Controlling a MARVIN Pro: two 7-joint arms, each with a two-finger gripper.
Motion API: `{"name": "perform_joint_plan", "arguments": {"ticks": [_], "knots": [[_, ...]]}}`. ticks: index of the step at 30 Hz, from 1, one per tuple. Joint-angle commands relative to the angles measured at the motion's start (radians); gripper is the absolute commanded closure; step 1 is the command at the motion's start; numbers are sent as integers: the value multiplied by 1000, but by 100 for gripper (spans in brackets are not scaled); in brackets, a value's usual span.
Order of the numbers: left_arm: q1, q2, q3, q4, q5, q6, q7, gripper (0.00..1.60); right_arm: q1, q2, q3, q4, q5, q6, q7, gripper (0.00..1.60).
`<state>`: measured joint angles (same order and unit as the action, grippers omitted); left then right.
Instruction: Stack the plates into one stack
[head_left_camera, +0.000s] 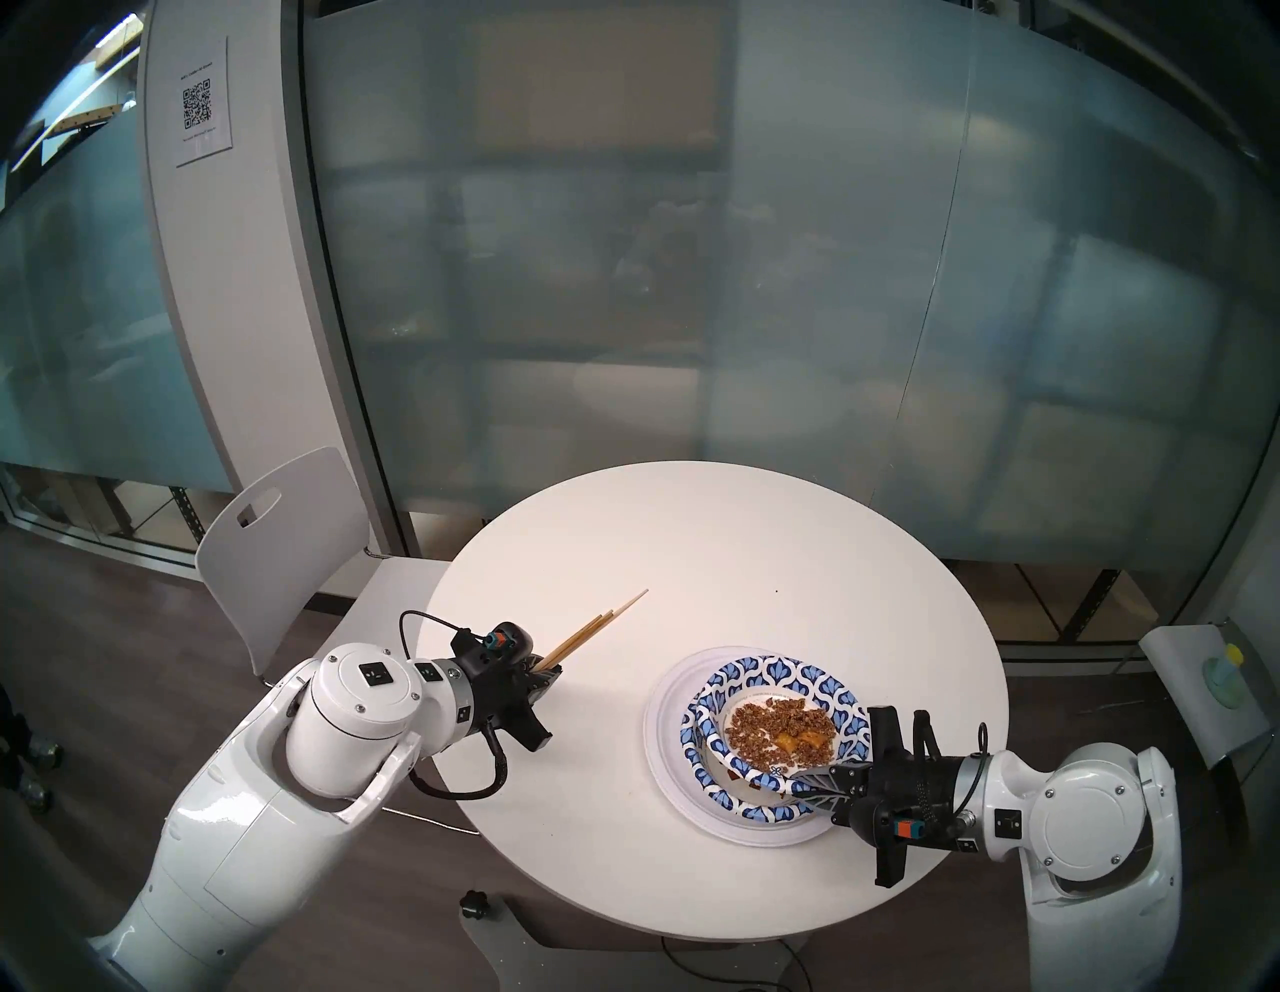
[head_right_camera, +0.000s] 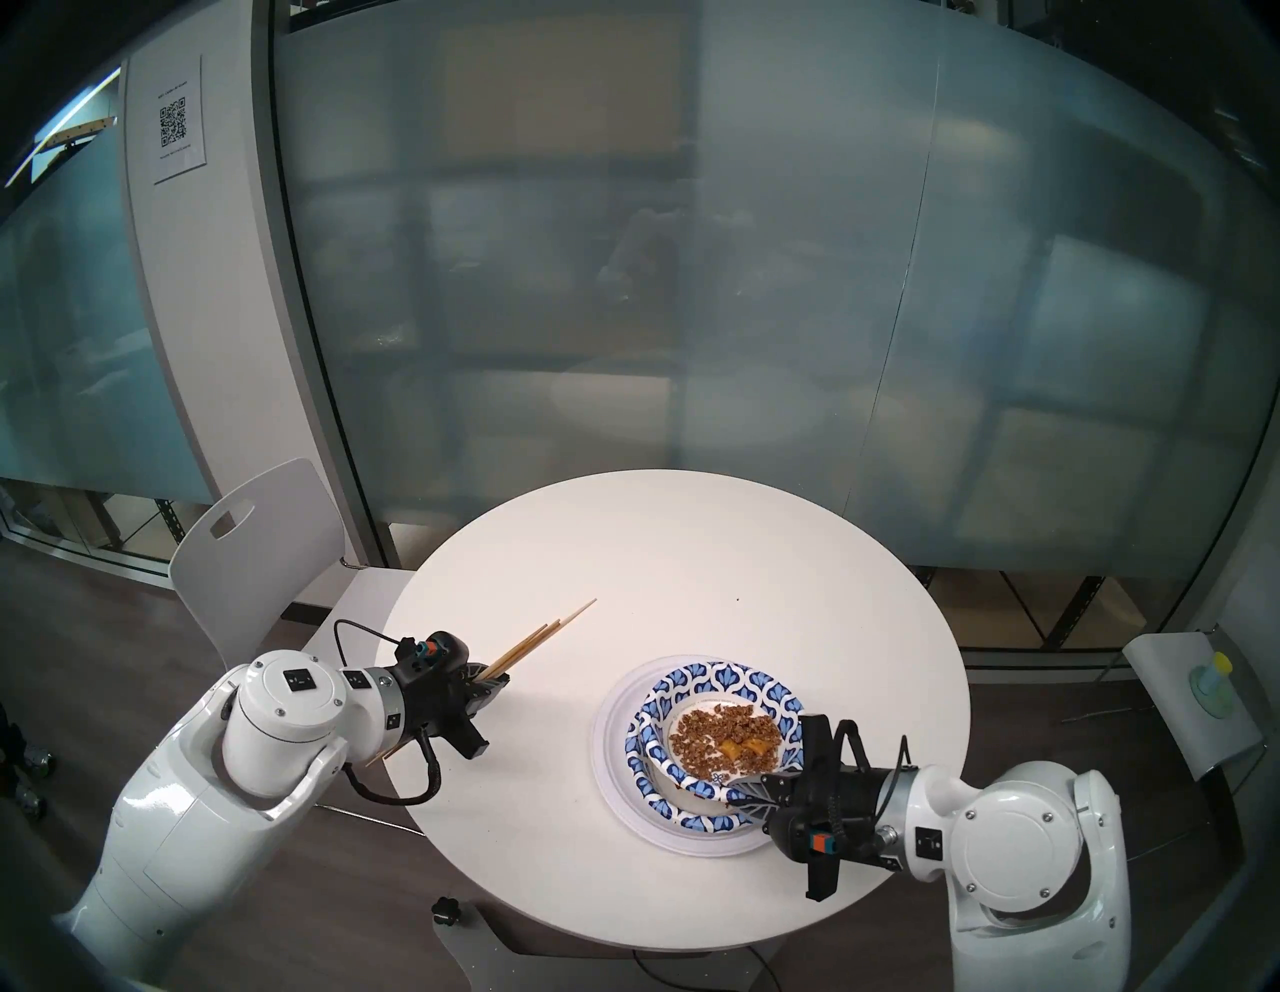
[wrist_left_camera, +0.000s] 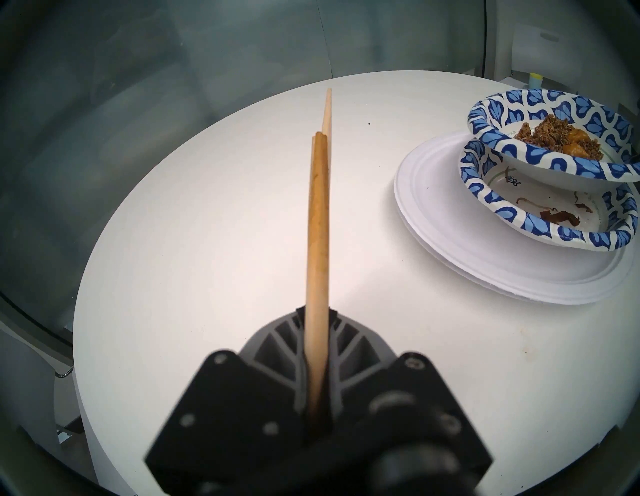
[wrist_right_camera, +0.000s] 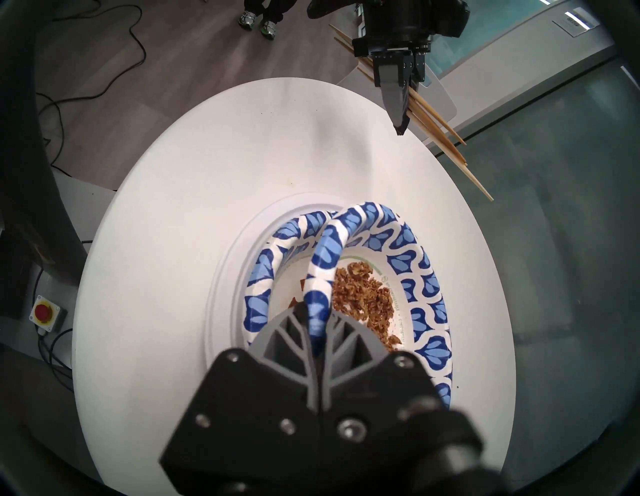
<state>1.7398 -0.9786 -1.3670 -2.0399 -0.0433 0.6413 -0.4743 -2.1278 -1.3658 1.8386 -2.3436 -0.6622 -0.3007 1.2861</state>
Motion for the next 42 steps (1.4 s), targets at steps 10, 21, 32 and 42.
{"name": "perform_joint_plan", "arguments": {"ticks": [10, 21, 32, 42], "knots": [[-34, -8, 12, 7, 4, -4, 1, 160, 29, -7, -6, 27, 6, -3, -8, 160], [-51, -11, 24, 18, 9, 0, 0, 160, 52, 6, 9, 21, 29, 33, 37, 107], [-64, -16, 36, 25, 16, 1, -2, 160, 67, 10, 22, 20, 64, 62, 84, 92], [-66, -18, 36, 27, 18, 2, -2, 160, 91, 7, 26, 20, 106, 94, 120, 82]]}}
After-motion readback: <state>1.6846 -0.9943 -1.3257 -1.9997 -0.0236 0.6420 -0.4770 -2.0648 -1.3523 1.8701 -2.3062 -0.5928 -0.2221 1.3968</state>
